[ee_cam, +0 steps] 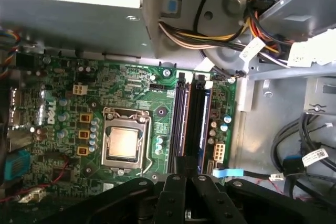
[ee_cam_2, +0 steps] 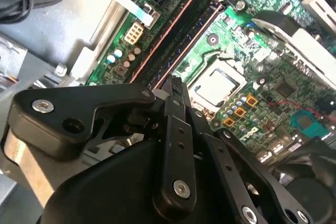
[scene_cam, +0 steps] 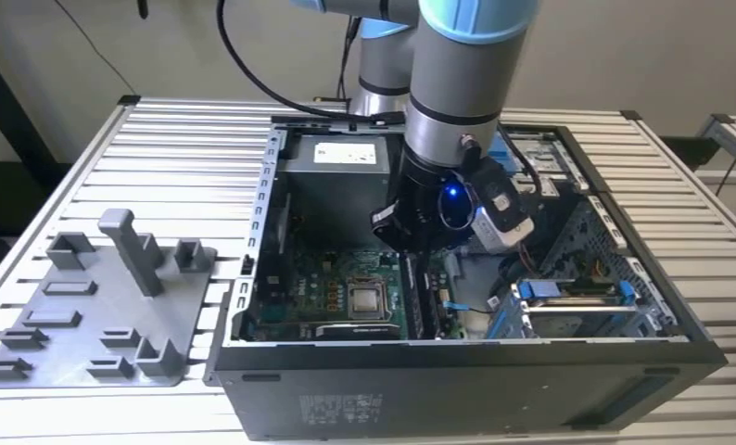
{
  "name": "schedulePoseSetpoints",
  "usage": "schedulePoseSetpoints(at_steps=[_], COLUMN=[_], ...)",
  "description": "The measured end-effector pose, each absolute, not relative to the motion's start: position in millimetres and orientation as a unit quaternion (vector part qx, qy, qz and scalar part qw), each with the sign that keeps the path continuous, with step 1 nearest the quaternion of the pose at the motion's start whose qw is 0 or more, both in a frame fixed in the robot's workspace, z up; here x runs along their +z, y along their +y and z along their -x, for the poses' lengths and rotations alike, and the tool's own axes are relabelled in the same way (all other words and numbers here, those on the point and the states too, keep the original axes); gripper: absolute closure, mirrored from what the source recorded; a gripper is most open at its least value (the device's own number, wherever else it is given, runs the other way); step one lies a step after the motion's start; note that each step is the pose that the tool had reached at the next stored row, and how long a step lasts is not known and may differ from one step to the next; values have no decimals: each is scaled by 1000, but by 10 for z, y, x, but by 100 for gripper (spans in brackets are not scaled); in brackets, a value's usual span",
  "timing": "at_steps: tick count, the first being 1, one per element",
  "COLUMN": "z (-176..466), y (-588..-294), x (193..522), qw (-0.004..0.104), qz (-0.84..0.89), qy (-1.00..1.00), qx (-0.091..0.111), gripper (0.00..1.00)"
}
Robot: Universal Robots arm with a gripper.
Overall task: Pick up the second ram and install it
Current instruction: 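Press down the second ram until it locks into place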
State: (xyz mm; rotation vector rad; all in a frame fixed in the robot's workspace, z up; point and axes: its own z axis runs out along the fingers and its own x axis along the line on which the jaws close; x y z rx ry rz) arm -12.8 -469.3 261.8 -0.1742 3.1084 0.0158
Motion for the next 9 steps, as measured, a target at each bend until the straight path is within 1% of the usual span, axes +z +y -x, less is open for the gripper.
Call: schedulePoseSetpoints(at_steps=[9], z=[128], y=[-4693], x=[2618], qw=[17], qz=[125], qy=[992], qx=[6], gripper=[89])
